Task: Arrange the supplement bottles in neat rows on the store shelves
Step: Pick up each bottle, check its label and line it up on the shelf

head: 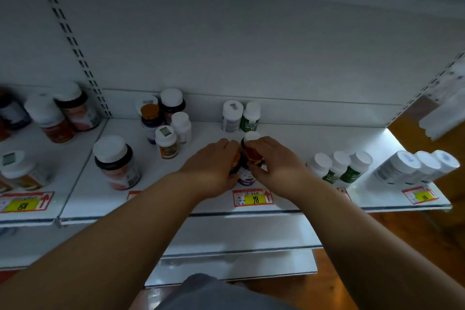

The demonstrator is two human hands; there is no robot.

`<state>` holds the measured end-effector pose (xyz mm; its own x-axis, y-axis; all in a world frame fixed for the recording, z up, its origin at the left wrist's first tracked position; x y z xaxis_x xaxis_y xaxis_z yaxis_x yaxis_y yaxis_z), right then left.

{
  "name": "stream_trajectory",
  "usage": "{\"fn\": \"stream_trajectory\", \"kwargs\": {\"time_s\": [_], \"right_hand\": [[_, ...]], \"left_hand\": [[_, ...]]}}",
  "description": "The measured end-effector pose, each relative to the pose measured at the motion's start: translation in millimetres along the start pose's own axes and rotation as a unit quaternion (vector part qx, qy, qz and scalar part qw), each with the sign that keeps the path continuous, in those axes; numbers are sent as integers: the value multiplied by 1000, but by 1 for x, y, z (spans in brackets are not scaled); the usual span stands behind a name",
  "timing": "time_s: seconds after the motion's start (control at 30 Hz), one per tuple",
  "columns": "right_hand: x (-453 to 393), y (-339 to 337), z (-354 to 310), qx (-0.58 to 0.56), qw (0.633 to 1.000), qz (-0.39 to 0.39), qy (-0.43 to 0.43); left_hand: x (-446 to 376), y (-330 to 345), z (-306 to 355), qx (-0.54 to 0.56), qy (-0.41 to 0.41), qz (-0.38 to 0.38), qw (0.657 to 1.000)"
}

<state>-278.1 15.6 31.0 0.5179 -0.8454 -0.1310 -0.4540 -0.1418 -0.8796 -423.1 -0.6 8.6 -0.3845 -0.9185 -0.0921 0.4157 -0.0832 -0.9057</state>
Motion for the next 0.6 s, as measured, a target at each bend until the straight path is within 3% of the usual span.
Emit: {"fn": "stream_trajectory", "kwargs": {"time_s": [0.1, 0.17, 0.33, 0.4, 0.6], "right_hand": [[-13, -17, 11, -23, 997, 70, 35], [-30, -27, 20, -13, 996, 76, 34], [-65, -8, 32, 55, 979, -196, -23], [-71, -2, 38, 60, 972, -227, -19], [-82, -42, 46, -43, 998, -36, 3]], "left_hand": [[2, -1, -2, -1, -20, 13, 1000], [2, -3, -3, 4, -35, 30, 999], [0, -3, -1, 10, -61, 49, 997], [-1, -4, 2, 21, -66, 66, 995], [2, -21, -2, 130, -154, 190, 961]]}}
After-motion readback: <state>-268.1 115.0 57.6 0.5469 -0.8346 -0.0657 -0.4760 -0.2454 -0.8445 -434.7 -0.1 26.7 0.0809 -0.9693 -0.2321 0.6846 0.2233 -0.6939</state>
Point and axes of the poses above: each hand's wrist, its own x-axis away from the middle knuckle, its own y-axis out of the palm, z = x × y, the point moved 5 cm from there along -x, towards the middle knuckle, and after that the axes turned 6 degrees about y, right-handed, at the moved point
